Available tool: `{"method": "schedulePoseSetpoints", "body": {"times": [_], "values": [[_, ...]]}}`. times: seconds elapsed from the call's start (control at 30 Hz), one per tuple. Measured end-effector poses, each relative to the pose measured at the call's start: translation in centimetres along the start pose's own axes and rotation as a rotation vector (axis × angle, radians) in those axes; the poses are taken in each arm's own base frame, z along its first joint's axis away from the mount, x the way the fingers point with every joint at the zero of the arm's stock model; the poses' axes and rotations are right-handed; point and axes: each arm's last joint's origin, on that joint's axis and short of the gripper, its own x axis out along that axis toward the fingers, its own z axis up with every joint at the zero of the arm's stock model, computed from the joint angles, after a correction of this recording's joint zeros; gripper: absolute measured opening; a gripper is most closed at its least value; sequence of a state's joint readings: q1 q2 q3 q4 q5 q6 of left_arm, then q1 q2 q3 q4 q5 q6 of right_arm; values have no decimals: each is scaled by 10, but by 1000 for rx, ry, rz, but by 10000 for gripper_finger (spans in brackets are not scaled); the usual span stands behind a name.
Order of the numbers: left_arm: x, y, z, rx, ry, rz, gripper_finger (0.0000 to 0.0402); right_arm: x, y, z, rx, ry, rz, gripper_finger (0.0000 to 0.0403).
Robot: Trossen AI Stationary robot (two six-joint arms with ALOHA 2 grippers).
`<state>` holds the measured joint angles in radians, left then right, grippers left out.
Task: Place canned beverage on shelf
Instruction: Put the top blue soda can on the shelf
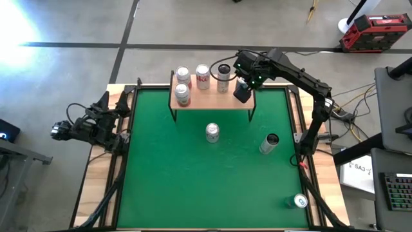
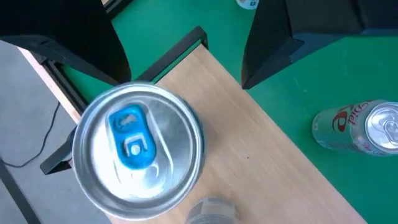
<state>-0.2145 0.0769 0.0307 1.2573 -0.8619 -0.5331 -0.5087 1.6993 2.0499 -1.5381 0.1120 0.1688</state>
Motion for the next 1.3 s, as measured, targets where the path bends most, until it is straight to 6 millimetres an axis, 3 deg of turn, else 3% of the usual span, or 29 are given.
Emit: {"method": "schedulePoseSetpoints", "body": {"times": [0.2,0.47,0.67,0.83,0.93,1.07,1.3], "values": [[0,0,0,0,0,0,380,0,0,0,47,3,-4,297],[0,0,0,2,1,1,380,0,9,-5,356,21,-40,305],[0,0,0,2,1,1,380,-7,48,-15,451,-104,-191,311],[0,0,0,2,1,1,380,-10,84,-36,627,-234,-259,308],[0,0,0,2,1,1,380,3,102,-52,726,-336,-351,309],[0,0,0,2,1,1,380,26,119,-70,735,-504,-480,308],[0,0,0,2,1,1,380,61,128,-88,848,-783,-546,306]]}}
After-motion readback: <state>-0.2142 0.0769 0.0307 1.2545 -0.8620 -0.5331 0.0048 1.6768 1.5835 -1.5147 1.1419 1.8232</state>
